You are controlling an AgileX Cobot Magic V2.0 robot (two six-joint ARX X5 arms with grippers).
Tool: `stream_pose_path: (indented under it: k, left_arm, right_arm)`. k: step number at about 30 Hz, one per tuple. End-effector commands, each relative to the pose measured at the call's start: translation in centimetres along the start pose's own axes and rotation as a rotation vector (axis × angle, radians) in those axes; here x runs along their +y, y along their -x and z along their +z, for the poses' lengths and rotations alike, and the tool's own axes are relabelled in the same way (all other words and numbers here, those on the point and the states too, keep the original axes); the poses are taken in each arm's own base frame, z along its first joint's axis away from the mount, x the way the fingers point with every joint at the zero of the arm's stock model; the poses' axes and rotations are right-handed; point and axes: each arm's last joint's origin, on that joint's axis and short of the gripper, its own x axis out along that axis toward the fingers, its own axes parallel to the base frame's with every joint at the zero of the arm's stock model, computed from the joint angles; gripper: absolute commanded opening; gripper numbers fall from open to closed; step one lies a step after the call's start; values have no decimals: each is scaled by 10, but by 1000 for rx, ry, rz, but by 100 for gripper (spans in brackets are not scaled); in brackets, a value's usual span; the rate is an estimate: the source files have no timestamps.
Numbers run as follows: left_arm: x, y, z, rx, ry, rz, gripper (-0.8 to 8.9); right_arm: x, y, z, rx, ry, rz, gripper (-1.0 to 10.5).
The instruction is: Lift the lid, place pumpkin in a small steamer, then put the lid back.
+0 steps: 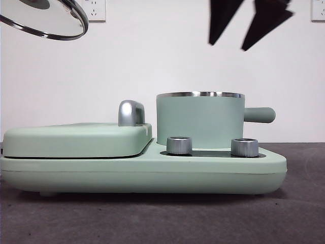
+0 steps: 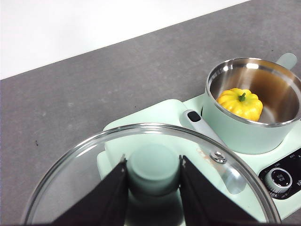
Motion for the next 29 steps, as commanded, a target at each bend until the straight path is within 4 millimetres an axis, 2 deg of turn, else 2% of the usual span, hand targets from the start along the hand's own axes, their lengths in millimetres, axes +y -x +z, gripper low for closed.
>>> stream_pose_path:
  k: [1,6,9,18,22,29]
  left_arm:
    - [0,-1,6,-29,4,1,10]
    - [-1,-9,5,0,1,-3,10]
    - [-2,-16,5,20,-1,-17,10]
    - [-9,-37,9,7,-6,-142,10]
    - [-19,-49,12,-10,-22,-212,9]
    - [-47,-84,21,-101,-55,-297,9]
  right_arm:
    - [2,20,-17,-107,-40,-5,423]
    - [5,48,-56,-208,-83,-15,415]
    - [7,58,-79,-230,-113,-29,382]
    - [10,67,-141,-221,-201,-46,377]
    - [11,71,-156,-190,-211,-47,378]
    - [11,73,-160,-177,-211,-47,377]
